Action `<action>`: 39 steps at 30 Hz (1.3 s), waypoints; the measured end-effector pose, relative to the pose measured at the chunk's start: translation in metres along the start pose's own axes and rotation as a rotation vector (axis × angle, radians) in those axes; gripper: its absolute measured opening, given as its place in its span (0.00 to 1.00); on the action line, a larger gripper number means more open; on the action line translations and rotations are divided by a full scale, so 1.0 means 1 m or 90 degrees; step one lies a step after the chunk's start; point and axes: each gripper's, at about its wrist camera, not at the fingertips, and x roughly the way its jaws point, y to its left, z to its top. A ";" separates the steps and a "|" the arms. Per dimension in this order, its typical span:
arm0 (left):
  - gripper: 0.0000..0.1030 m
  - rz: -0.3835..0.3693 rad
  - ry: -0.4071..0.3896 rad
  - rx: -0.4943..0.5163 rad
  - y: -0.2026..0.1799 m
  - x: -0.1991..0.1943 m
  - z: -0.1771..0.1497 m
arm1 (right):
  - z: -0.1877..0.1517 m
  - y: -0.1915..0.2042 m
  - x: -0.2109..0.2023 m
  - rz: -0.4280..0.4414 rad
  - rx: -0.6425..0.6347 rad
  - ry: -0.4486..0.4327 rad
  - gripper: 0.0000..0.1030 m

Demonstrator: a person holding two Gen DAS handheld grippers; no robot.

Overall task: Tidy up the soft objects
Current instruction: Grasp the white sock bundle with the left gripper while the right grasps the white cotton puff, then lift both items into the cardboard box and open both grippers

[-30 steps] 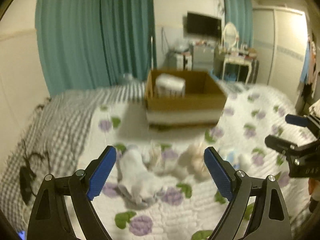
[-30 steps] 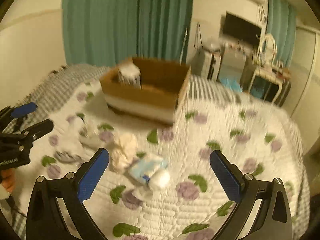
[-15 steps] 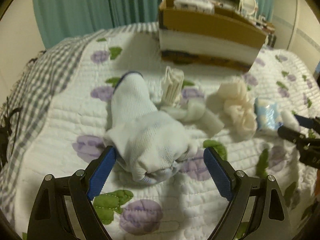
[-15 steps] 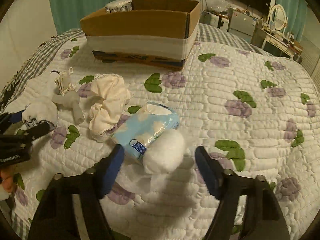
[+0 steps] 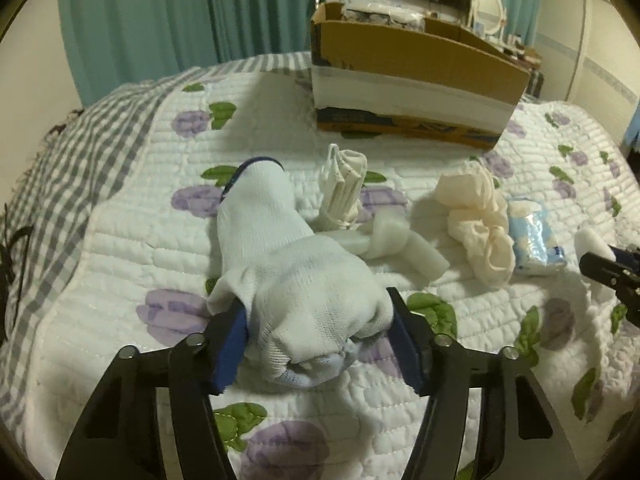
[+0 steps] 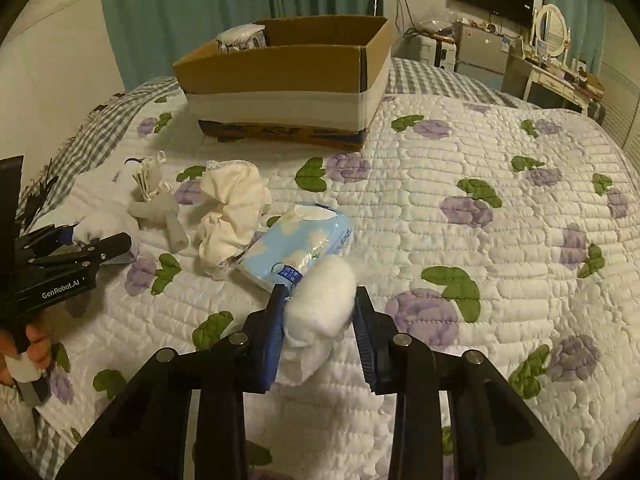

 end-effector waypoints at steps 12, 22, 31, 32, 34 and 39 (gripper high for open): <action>0.47 -0.035 -0.092 0.002 -0.003 -0.073 0.006 | 0.002 0.016 -0.047 0.010 -0.028 -0.058 0.31; 0.48 -0.065 -0.217 0.034 -0.019 -0.146 0.067 | 0.068 0.029 -0.113 0.005 -0.066 -0.156 0.31; 0.48 -0.064 -0.276 0.054 -0.027 -0.139 0.153 | 0.163 0.040 -0.115 -0.001 -0.108 -0.228 0.31; 0.48 -0.058 -0.278 0.059 -0.029 -0.130 0.165 | 0.172 0.039 -0.108 -0.001 -0.110 -0.228 0.31; 0.48 -0.049 -0.281 0.069 -0.030 -0.116 0.178 | 0.191 0.036 -0.089 0.006 -0.105 -0.221 0.31; 0.48 -0.037 -0.259 0.077 -0.030 -0.059 0.207 | 0.222 0.020 -0.035 0.023 -0.083 -0.196 0.31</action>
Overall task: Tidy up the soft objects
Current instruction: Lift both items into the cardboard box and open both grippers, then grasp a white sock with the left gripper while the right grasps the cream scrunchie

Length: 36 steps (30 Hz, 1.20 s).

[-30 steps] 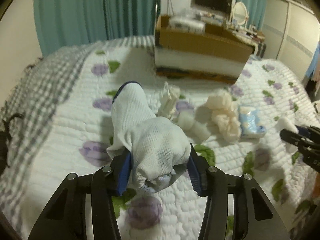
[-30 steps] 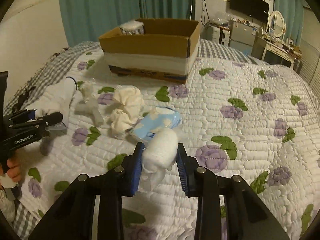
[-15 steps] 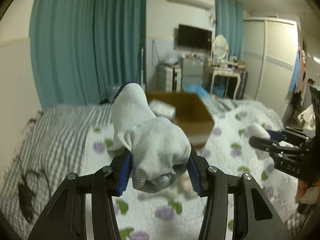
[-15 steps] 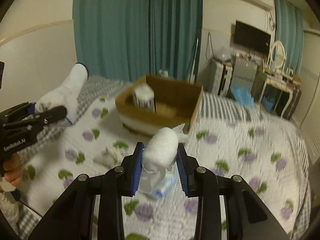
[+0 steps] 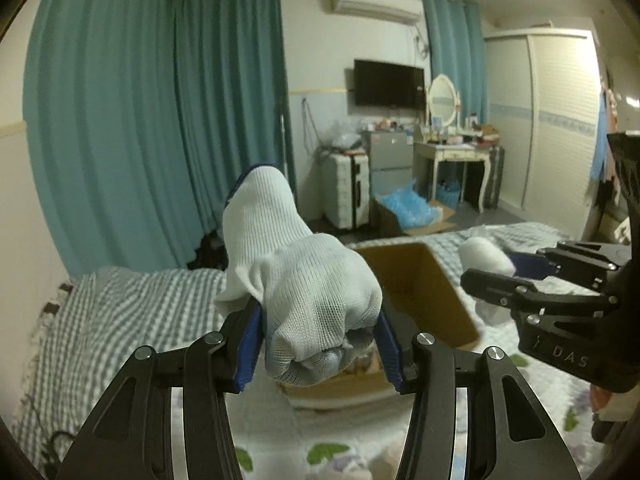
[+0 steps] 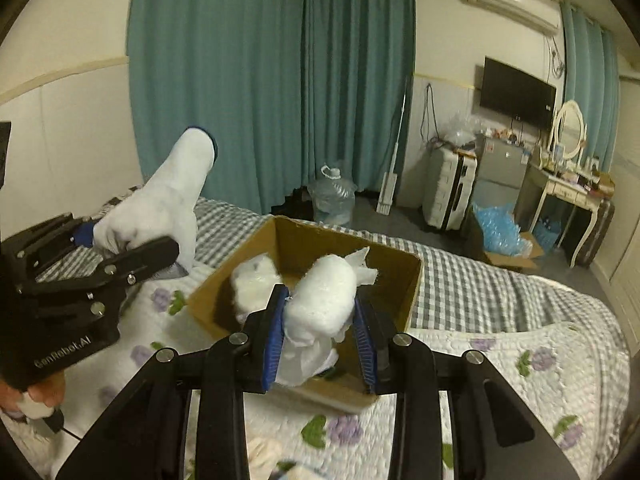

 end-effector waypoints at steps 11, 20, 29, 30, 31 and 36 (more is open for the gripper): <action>0.58 -0.008 0.018 0.060 -0.013 0.076 -0.026 | -0.019 -0.031 0.098 0.007 0.037 0.051 0.33; 0.59 0.038 0.029 0.064 -0.014 0.072 -0.013 | -0.010 -0.044 0.069 -0.012 0.076 0.000 0.76; 0.69 0.031 -0.038 0.060 -0.027 -0.004 0.027 | 0.012 -0.037 -0.032 -0.044 0.067 -0.054 0.84; 0.72 0.024 -0.045 0.060 -0.029 -0.012 0.033 | 0.014 -0.037 -0.043 -0.047 0.069 -0.056 0.84; 0.72 0.020 -0.047 0.056 -0.029 -0.017 0.038 | 0.015 -0.038 -0.056 -0.050 0.073 -0.058 0.85; 0.72 -0.001 -0.061 0.064 -0.041 -0.034 0.052 | 0.009 -0.041 -0.105 -0.059 0.076 -0.071 0.86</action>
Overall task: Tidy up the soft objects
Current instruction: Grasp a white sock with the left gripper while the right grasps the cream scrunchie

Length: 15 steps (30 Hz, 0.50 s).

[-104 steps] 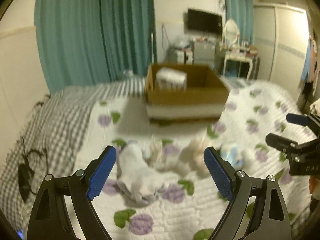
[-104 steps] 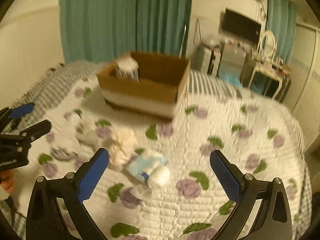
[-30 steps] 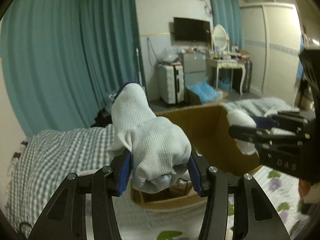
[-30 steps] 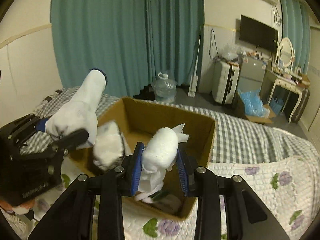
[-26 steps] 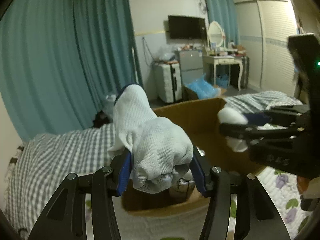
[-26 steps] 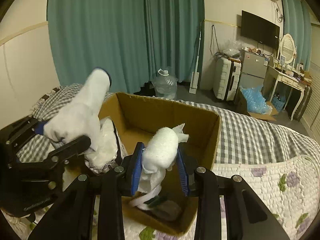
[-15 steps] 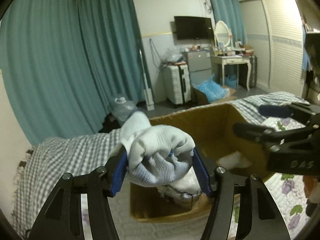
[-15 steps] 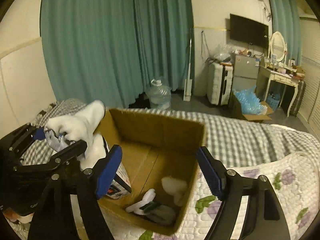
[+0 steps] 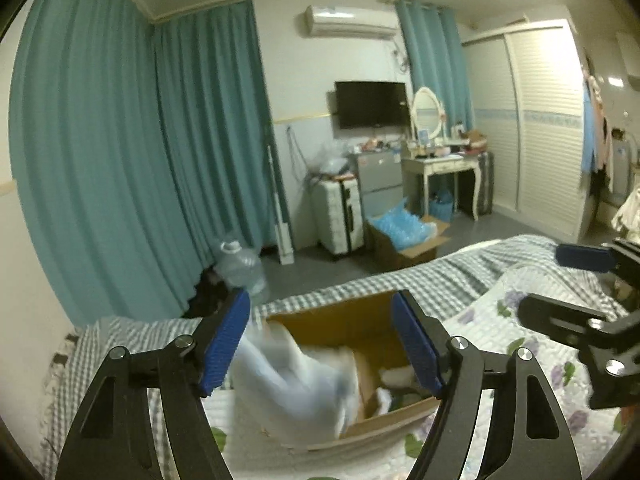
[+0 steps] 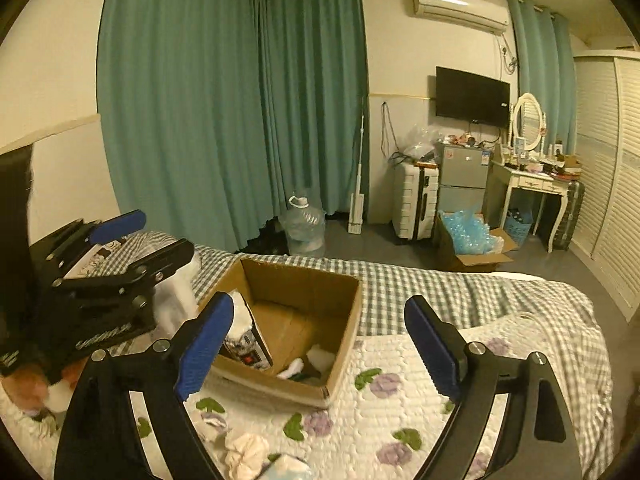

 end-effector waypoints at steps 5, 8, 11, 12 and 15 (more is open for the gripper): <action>0.72 0.003 0.025 0.008 -0.013 0.020 -0.003 | -0.017 -0.015 -0.014 0.002 0.015 0.005 0.88; 0.72 -0.008 0.036 0.004 -0.017 0.029 -0.015 | -0.036 -0.023 -0.002 0.005 0.015 0.027 0.88; 0.72 0.002 0.027 0.007 -0.021 0.021 -0.030 | -0.056 -0.024 0.019 0.003 -0.001 0.050 0.88; 0.72 0.000 0.024 0.001 -0.020 0.015 -0.035 | -0.063 -0.022 0.024 0.002 -0.005 0.056 0.88; 0.79 -0.001 0.014 -0.022 -0.013 -0.009 -0.045 | -0.081 -0.016 0.038 0.013 -0.011 0.072 0.93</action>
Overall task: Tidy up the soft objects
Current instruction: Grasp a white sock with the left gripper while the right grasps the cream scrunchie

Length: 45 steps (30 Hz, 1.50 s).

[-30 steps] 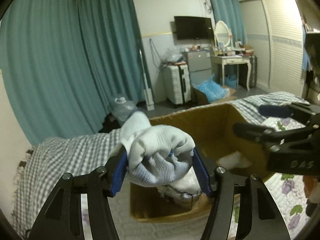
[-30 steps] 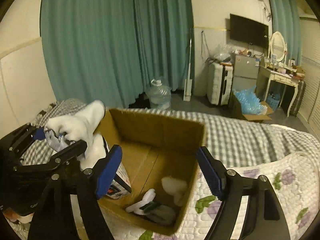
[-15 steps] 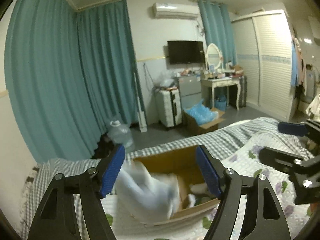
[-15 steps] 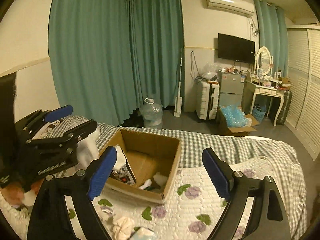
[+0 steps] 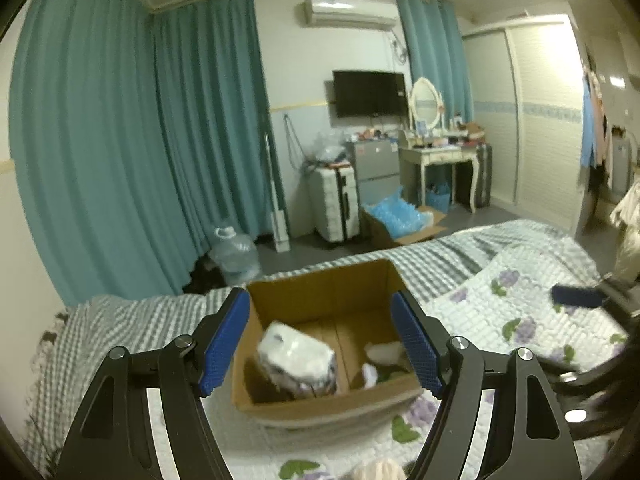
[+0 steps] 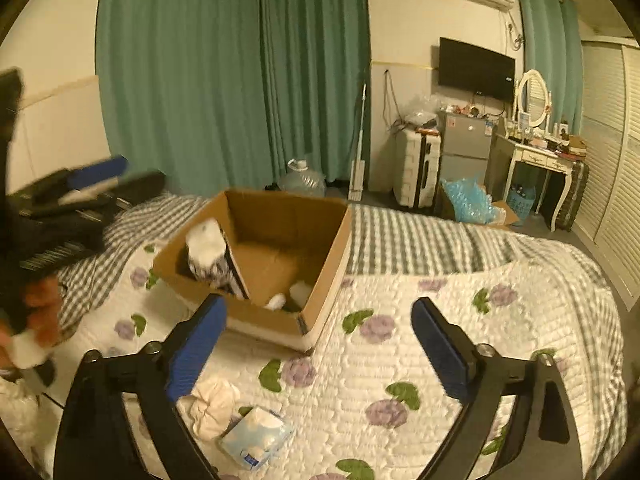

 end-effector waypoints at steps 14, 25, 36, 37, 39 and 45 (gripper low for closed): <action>0.83 0.047 -0.004 -0.082 0.045 -0.114 -0.054 | -0.027 0.067 -0.035 0.036 -0.030 -0.007 0.95; 0.83 0.074 0.160 -0.095 0.056 -0.058 -0.144 | -0.082 0.108 0.037 0.031 -0.064 0.083 0.95; 0.83 0.038 0.253 -0.113 0.050 -0.007 -0.201 | -0.128 0.111 0.124 0.062 -0.067 0.195 0.84; 0.83 0.038 0.256 -0.108 0.049 -0.004 -0.203 | -0.130 0.111 0.129 0.065 -0.070 0.203 0.78; 0.83 0.043 0.263 -0.090 0.045 0.003 -0.207 | -0.132 0.114 0.133 0.074 -0.077 0.207 0.63; 0.81 0.015 0.304 -0.063 0.037 0.020 -0.218 | -0.133 0.117 0.125 0.092 -0.081 0.200 0.32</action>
